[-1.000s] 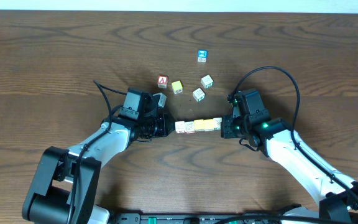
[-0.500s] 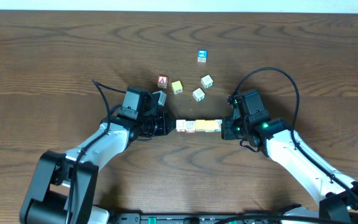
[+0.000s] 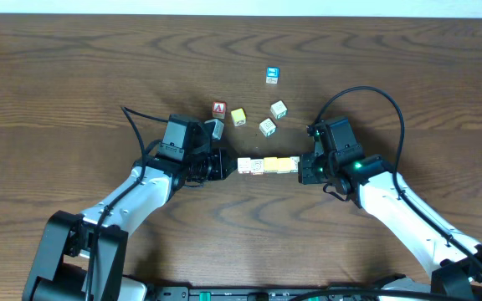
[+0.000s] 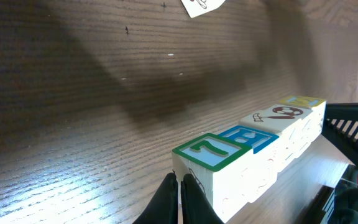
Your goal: Lift 5 blocks
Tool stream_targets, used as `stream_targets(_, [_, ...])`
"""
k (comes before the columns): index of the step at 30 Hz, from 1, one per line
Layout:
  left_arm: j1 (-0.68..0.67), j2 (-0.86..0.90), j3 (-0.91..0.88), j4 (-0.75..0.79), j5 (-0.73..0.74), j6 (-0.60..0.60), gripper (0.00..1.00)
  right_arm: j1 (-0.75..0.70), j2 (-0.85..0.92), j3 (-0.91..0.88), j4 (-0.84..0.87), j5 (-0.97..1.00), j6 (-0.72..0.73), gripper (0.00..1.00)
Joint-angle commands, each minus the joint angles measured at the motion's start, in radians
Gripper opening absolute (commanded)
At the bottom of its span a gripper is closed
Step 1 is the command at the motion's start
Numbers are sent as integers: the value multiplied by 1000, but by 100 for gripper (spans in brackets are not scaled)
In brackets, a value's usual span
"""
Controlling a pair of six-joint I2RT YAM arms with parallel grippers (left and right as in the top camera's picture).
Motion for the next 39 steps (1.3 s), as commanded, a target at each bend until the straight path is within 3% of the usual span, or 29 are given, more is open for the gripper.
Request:
stream_targets(1, [-44, -18, 51, 19, 175, -5, 7, 42, -19, 58, 19, -261, -13, 1])
stream_targets(39, [-43, -22, 76, 19, 175, -9, 7, 42, -30, 83, 7, -261, -31, 1])
